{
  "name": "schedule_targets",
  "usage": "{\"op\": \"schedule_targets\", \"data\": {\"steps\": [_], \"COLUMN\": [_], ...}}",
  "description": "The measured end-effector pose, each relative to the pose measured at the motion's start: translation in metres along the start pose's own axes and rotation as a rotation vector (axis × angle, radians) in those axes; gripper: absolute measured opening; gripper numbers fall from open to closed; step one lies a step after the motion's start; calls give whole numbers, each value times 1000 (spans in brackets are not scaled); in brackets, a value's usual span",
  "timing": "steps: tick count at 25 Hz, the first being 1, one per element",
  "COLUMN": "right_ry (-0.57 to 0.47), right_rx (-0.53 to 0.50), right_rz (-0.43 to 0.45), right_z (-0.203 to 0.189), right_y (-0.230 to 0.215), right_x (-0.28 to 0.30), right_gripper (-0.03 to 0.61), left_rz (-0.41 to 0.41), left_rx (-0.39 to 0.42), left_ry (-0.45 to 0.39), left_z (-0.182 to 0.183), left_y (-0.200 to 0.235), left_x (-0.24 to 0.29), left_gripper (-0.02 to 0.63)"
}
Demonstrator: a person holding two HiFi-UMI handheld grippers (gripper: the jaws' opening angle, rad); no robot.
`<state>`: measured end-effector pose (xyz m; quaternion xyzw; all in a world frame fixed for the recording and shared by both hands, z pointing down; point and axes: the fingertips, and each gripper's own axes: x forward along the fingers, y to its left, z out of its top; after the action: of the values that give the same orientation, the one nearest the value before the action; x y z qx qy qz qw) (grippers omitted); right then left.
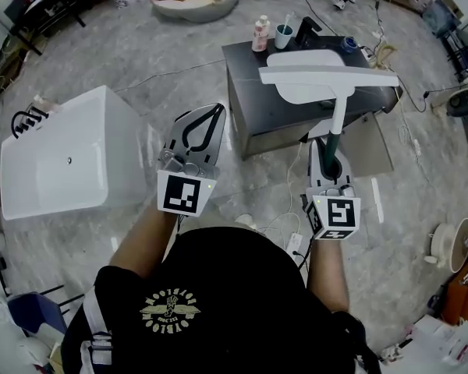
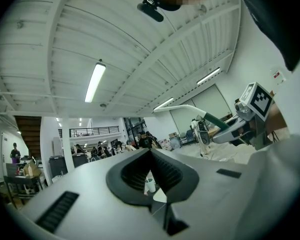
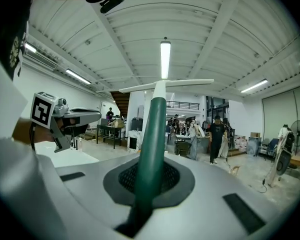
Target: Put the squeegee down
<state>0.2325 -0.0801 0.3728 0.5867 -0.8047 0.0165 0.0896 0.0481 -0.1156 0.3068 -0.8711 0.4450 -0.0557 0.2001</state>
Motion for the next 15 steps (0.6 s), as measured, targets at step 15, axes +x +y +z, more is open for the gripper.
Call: {"op": "schedule_targets", "data": {"steps": [15], "right_ry": [27], "right_rx": [11], "right_rz": [18], "right_z": [0], "right_y": [2], "right_x": [66], "right_gripper": [28], "left_rz": [9], "left_rx": [2], "left_ry": [37], "left_z": [-36], "left_y": [46], "left_x": [35], "left_gripper": [23]}}
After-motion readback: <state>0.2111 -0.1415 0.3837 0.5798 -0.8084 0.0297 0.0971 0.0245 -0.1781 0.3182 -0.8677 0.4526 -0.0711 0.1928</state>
